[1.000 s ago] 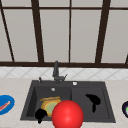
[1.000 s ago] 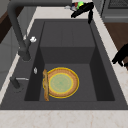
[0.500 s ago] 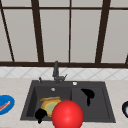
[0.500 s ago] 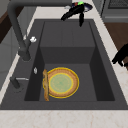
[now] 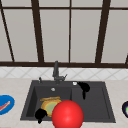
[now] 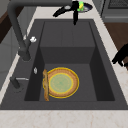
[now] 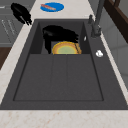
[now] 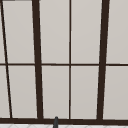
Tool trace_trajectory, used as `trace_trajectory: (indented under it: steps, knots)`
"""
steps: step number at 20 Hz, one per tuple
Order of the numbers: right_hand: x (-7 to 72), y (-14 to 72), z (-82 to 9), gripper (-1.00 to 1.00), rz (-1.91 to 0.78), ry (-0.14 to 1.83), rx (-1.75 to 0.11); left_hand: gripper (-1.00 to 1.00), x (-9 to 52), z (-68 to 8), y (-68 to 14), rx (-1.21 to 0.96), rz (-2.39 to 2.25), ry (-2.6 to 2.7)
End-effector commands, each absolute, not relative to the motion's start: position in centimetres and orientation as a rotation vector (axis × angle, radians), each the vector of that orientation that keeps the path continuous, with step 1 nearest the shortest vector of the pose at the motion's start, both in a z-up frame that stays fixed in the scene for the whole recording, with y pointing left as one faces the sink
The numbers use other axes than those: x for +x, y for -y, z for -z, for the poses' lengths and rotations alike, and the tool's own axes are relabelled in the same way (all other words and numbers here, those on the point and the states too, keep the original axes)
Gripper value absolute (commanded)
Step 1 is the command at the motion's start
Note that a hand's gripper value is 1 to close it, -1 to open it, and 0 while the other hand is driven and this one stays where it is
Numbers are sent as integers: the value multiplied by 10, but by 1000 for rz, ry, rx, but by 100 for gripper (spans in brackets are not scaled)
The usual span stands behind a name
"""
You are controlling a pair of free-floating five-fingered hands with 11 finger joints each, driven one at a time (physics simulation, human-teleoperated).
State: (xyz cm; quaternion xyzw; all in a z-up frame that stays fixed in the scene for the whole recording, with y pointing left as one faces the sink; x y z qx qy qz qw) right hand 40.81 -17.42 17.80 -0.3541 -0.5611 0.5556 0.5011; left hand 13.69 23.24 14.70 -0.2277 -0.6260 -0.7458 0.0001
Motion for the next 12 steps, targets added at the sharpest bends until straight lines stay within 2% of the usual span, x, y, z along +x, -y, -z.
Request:
trace_trajectory:
  steps: [1, 12]
  knots:
    - [420, 158, -197, -100, -1341, 1322, -920, 0, 137, -147, -232, -715, 2343, 1967]
    - [464, 107, -248, -100, -1319, 1284, -941, 0, 137, -147, -232, -715, 2343, 1967]
